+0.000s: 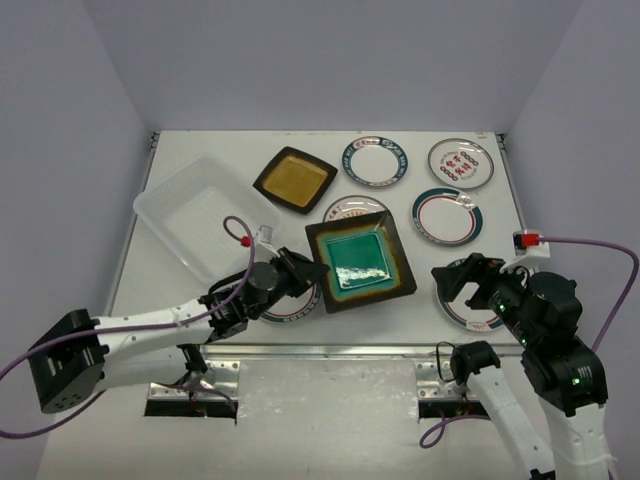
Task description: Place the plates into the plastic bin on the countertop
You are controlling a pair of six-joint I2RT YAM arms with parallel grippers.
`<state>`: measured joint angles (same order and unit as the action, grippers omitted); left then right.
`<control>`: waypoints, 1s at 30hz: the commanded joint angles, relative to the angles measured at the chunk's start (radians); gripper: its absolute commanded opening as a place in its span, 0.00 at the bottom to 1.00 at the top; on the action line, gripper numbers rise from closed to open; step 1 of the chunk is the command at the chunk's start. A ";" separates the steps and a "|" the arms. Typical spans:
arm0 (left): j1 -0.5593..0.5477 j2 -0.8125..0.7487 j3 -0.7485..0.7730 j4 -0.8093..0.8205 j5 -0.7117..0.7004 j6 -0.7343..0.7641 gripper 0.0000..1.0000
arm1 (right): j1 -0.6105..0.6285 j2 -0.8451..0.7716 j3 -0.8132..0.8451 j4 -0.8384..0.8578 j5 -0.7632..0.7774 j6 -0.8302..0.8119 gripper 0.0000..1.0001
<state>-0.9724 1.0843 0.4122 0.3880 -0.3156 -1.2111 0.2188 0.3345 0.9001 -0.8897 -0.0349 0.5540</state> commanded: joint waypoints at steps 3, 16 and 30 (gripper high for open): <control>0.317 -0.339 0.211 -0.365 -0.108 0.004 0.00 | 0.004 0.027 0.007 0.065 0.002 0.001 0.99; 1.113 -0.305 0.394 -0.688 0.257 0.243 0.00 | 0.004 0.027 -0.022 0.091 -0.056 -0.002 0.99; 1.272 -0.054 0.433 -0.646 0.474 0.432 0.00 | 0.004 0.024 -0.084 0.126 -0.108 -0.006 0.99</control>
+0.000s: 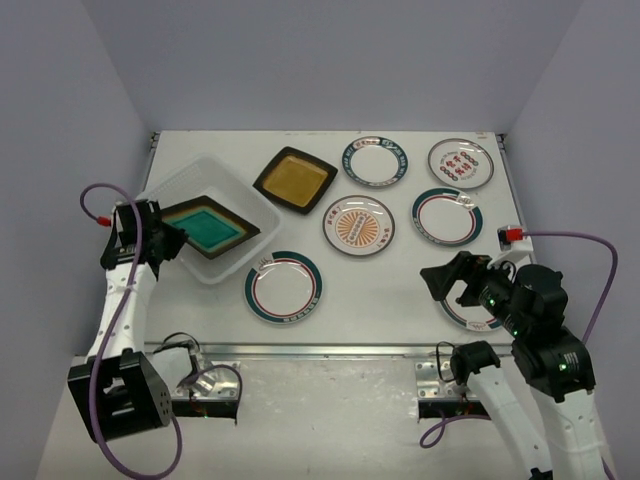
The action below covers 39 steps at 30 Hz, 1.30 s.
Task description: Place the plates into the plastic bin on the countertop
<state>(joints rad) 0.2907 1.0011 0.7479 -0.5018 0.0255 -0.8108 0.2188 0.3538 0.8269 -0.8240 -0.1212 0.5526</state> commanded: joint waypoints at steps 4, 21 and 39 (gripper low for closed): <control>0.019 0.089 0.122 0.276 0.163 0.069 0.00 | 0.004 -0.001 -0.021 0.067 -0.030 0.000 0.99; 0.057 0.279 0.171 0.260 0.149 0.147 0.15 | 0.004 -0.003 -0.021 0.068 -0.069 0.006 0.99; 0.059 0.301 0.231 0.148 0.106 0.186 1.00 | 0.004 0.129 -0.121 0.198 -0.225 0.038 0.99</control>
<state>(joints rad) 0.3468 1.3615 0.9204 -0.3380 0.1406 -0.6466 0.2188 0.4119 0.7404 -0.7325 -0.2711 0.5679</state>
